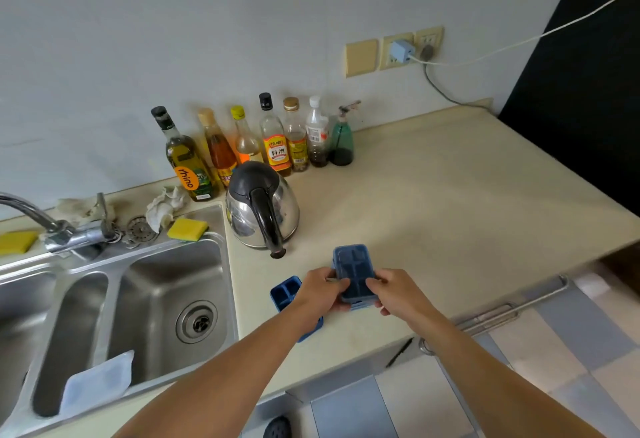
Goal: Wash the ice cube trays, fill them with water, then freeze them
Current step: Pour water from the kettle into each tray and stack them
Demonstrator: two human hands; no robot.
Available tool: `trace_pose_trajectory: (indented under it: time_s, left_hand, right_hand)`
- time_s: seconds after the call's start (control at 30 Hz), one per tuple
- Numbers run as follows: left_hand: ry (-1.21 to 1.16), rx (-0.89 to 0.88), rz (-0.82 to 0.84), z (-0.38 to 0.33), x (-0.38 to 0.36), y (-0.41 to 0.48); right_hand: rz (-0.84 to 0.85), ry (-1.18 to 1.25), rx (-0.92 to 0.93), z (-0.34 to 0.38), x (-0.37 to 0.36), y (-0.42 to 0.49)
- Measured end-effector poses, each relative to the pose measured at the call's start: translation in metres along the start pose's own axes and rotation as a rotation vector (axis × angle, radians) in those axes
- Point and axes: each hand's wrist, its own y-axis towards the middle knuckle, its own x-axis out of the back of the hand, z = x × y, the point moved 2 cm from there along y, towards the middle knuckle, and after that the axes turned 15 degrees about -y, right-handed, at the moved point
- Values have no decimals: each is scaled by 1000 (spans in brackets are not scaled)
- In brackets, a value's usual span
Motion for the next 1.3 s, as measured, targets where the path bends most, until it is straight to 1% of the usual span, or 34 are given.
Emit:
trace_pose_trajectory:
  time_s: [0.07, 0.2, 0.23, 0.33, 0.47, 0.57, 0.63, 0.7, 0.77, 0.87, 0.93, 1.0, 1.03, 1.13, 1.2, 1.3]
  left_hand:
    - [62, -22, -2, 1, -2, 3]
    - [285, -94, -39, 3, -5, 9]
    - [303, -94, -49, 5, -4, 10]
    - [262, -71, -86, 11, -4, 14]
    - [209, -105, -146, 16, -3, 18]
    - [214, -119, -169, 17, -3, 18]
    - [202, -111, -167, 17, -3, 17]
    - [174, -101, -154, 16, 0, 15]
    - [175, -145, -173, 15, 9, 12]
    - [289, -281, -278, 11, 38, 7]
    - [399, -342, -365, 9, 64, 4]
    - [479, -346, -430, 12, 89, 3]
    - [516, -326, -441, 14, 98, 2]
    - [607, -254, -411, 20, 112, 3]
    - [635, -233, -371, 24, 114, 5]
    - [588, -218, -364, 25, 116, 7]
  right_hand:
    - [-1, -27, -12, -3, 1, 3]
    - [-13, -9, -13, -6, 3, 8]
    - [-16, -10, -12, -6, 3, 9]
    - [-3, -15, -7, -6, 1, 11]
    - [-55, 1, -1, -8, -1, 12]
    - [-69, 9, -3, -10, -2, 14]
    - [-70, -38, 2, -10, -2, 13]
    - [-129, -189, 11, -9, 0, 11]
    - [-250, -332, 46, -4, 3, 3]
    - [-357, -354, 171, 15, 3, -10]
    - [-341, -317, 280, 32, -3, -17]
    - [-259, -285, 365, 47, -17, -23]
    - [-199, -288, 381, 52, -26, -25]
    - [-38, -420, 363, 58, -63, -26]
    - [-7, -505, 345, 56, -82, -22]
    - [4, -564, 289, 49, -100, -15]
